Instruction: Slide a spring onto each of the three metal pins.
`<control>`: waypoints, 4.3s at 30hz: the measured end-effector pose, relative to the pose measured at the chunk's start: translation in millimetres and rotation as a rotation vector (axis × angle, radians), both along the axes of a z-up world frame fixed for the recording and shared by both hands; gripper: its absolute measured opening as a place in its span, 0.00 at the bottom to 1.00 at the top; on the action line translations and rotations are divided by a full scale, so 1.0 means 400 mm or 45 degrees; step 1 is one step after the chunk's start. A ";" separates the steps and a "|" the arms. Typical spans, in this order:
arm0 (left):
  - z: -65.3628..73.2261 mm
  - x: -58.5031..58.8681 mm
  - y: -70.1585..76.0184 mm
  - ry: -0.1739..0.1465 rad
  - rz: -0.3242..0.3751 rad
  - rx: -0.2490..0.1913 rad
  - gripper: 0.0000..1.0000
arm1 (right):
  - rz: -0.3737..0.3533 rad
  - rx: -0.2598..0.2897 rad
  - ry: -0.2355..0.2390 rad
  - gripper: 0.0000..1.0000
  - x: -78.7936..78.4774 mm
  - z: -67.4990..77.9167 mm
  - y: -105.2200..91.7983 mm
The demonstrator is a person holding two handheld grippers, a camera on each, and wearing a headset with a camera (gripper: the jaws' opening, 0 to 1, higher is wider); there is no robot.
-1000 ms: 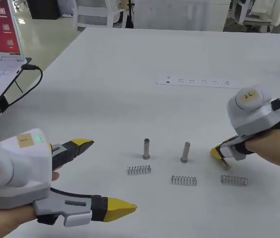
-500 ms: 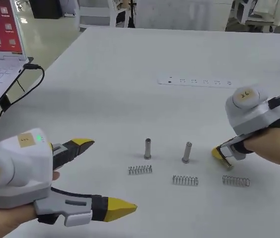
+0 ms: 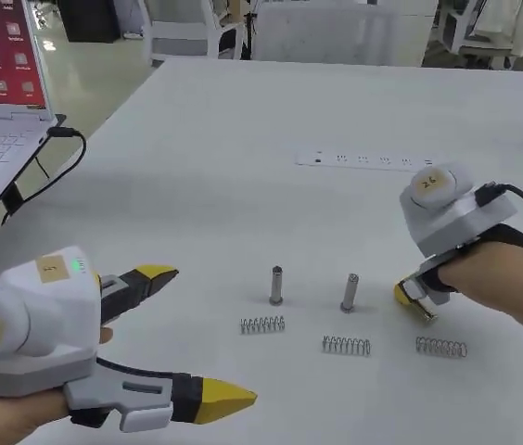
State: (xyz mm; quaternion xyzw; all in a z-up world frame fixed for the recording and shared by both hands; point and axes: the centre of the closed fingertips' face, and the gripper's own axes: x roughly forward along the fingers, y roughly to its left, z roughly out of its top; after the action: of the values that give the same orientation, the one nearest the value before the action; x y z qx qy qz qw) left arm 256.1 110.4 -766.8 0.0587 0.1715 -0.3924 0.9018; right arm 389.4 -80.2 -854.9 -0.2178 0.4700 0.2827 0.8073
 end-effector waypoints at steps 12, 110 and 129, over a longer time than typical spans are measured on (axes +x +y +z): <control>0.007 0.001 -0.001 -0.010 0.006 -0.012 0.99 | 0.003 0.025 -0.042 0.05 -0.003 0.008 0.001; 0.025 -0.012 -0.012 -0.037 -0.021 0.005 0.99 | -0.016 0.252 -0.262 0.10 -0.040 0.194 -0.043; 0.022 -0.011 -0.016 -0.034 -0.022 -0.001 0.99 | 0.032 0.238 -0.267 0.11 -0.104 0.185 -0.097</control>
State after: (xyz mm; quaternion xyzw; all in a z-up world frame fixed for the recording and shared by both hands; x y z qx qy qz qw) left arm 251.8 104.0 -758.0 0.0652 0.1588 -0.3995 0.9005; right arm 347.7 -118.8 -781.1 -0.1758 0.3518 0.3112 0.8651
